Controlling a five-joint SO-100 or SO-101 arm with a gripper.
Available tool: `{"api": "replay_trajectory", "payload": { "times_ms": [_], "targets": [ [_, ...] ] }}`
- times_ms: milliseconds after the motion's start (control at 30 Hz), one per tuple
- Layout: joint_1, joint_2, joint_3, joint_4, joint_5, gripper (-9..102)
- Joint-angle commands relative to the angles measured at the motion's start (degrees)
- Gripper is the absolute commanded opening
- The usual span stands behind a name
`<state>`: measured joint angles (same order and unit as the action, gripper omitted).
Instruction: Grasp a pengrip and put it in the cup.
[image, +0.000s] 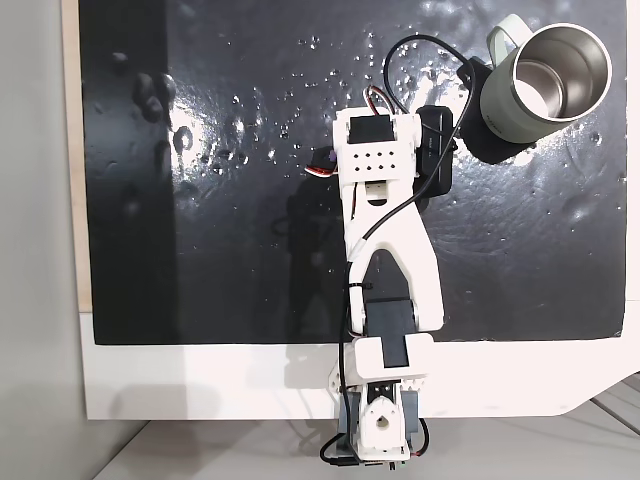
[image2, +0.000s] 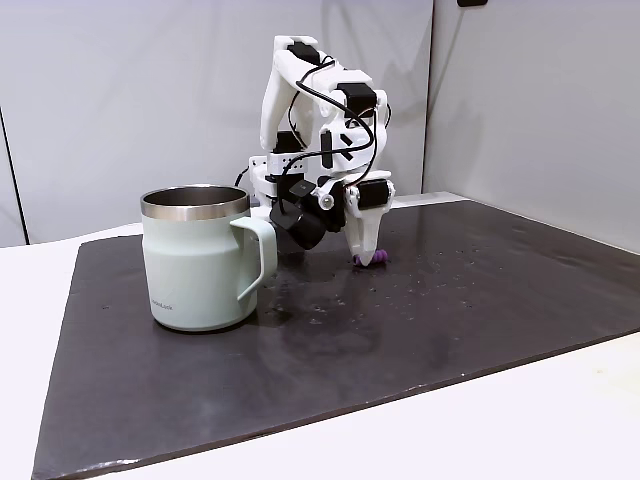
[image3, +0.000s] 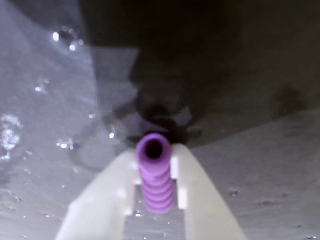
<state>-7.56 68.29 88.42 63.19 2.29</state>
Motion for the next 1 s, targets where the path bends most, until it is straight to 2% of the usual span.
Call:
{"api": "replay_trajectory", "payload": {
  "times_ms": [0,167,633,967],
  "targets": [
    [-1.8,1.1,-1.4,-1.9,-0.4,1],
    [-1.6,8.1,-2.0,2.6,-0.4,0],
    [4.1,27.9,-16.2,26.3,-4.2,0],
    [15.3,28.7,-25.2,32.7,-9.6,0]
  ]
}}
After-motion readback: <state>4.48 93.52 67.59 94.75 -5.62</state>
